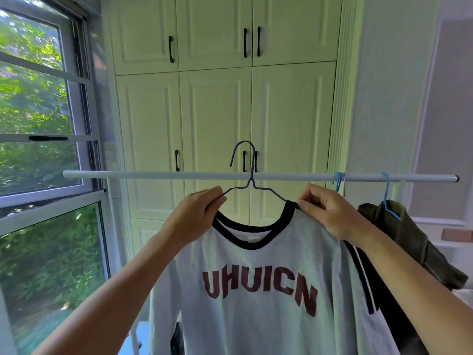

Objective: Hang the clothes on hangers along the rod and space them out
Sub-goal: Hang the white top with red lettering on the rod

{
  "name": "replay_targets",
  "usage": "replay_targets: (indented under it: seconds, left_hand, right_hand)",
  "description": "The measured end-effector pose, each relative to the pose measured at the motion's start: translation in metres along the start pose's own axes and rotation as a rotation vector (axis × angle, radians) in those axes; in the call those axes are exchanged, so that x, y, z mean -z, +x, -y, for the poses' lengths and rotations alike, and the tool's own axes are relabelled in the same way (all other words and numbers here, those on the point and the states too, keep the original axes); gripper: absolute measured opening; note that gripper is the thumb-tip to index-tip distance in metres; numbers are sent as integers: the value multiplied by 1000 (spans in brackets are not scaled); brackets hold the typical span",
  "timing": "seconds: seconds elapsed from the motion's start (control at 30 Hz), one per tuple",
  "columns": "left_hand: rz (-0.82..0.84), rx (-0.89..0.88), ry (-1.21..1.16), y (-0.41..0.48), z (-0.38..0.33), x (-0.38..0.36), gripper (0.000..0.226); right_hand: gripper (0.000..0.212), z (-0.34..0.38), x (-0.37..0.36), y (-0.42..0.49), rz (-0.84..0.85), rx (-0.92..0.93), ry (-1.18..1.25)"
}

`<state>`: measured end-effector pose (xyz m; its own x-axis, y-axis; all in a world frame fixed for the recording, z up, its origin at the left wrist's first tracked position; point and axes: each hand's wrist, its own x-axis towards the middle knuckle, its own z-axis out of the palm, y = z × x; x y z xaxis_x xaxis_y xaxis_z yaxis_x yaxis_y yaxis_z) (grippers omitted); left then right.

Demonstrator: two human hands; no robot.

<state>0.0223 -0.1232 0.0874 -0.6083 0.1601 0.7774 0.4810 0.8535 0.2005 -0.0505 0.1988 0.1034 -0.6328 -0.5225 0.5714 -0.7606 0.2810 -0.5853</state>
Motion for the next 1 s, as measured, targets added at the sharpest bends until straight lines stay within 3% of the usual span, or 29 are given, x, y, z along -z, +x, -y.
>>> replay_targets:
  seconds: [0.3,0.57,0.83,1.0]
  left_hand:
    - [-75,9,-39,0,10,-8,32]
    - [-116,-16,-42,1,15,-9,30]
    - [-229,-93,160,0,24,-25,25]
    - [-194,-19,123,8,35,-51,35]
  right_hand:
    - [18,-8,26,-13,149,-85,-120]
    - [31,-6,29,-18,145,-156,90]
    - [59,-7,0,-46,321,-293,426]
    - [67,-4,-31,-53,178,-297,534]
